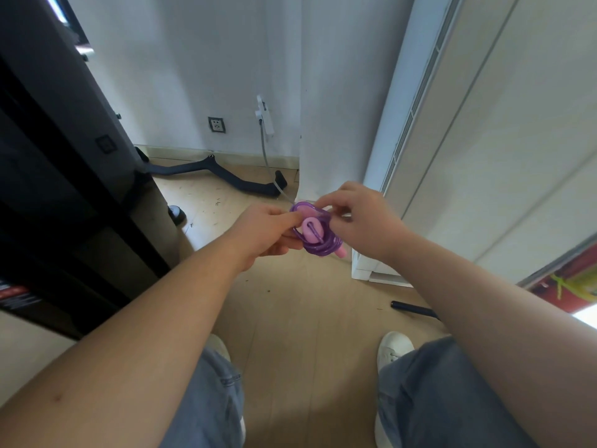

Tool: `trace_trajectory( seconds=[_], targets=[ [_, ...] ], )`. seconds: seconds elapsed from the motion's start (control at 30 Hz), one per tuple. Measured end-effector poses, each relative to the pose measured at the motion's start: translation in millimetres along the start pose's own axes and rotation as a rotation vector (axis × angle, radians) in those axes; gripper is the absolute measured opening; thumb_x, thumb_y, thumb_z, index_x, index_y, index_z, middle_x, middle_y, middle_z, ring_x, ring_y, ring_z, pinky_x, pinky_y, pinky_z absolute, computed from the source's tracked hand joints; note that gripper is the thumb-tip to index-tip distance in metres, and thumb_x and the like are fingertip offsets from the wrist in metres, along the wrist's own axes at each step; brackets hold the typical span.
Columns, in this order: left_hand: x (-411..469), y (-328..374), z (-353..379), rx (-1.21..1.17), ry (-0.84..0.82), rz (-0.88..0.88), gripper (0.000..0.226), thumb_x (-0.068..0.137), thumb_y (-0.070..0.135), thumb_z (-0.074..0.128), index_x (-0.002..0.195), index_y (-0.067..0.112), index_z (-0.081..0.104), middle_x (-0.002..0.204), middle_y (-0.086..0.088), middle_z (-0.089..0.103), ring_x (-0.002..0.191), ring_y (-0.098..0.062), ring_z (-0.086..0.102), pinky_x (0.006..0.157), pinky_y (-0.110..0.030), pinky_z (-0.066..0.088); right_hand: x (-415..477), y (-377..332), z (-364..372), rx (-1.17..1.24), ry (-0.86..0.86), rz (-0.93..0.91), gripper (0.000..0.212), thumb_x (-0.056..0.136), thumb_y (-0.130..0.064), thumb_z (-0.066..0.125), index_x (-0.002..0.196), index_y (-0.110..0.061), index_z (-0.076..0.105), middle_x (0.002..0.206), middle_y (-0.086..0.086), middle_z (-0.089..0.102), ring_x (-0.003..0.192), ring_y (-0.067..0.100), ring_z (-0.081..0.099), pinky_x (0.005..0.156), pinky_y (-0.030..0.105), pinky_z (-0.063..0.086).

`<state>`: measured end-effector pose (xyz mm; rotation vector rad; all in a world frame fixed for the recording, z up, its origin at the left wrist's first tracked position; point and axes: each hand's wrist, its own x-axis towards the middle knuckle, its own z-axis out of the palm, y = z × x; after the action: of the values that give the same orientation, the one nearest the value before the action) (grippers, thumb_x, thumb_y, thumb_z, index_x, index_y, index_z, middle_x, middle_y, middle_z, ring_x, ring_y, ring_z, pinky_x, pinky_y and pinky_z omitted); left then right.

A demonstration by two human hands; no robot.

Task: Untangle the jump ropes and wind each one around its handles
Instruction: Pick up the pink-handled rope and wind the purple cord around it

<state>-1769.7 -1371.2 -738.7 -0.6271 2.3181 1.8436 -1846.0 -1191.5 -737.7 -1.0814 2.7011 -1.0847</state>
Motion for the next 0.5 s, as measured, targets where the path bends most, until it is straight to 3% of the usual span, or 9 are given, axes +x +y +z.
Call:
trace_trajectory(
  seconds=[0.13,0.3,0.5],
  targets=[
    [1.1,-2.9,4.9,-0.008,0.076,0.004,0.022,0.092,0.033,0.069,0.1,0.012,0.073,0.082,-0.003,0.078,0.078,-0.015,0.076,0.072,-0.031,0.059,-5.1,-3.8,-1.2,0.102,-0.099,0.008,0.035,0.088,-0.007,0.061,0.102,-0.039,0.069,0.104,-0.015,0.065,0.101,0.007,0.063,0.092,0.035,0.056],
    [6.8,-9.4,7.1,-0.144,0.122,-0.116,0.021,0.089,0.026,0.072,0.102,0.009,0.07,0.084,-0.005,0.078,0.084,-0.019,0.076,0.074,-0.031,0.057,-7.8,-9.2,6.6,0.039,-0.159,-0.066,0.025,0.093,-0.023,0.061,0.115,-0.033,0.068,0.105,-0.01,0.069,0.097,0.011,0.064,0.089,0.037,0.056],
    [11.3,-13.4,8.5,-0.194,0.104,-0.098,0.021,0.088,0.013,0.072,0.108,0.009,0.069,0.092,-0.009,0.076,0.071,-0.012,0.07,0.063,-0.023,0.055,-5.7,-11.5,15.2,-0.094,-0.199,-0.078,0.052,0.088,-0.002,0.048,0.129,-0.031,0.062,0.104,-0.002,0.07,0.093,0.016,0.064,0.085,0.031,0.053]
  ],
)
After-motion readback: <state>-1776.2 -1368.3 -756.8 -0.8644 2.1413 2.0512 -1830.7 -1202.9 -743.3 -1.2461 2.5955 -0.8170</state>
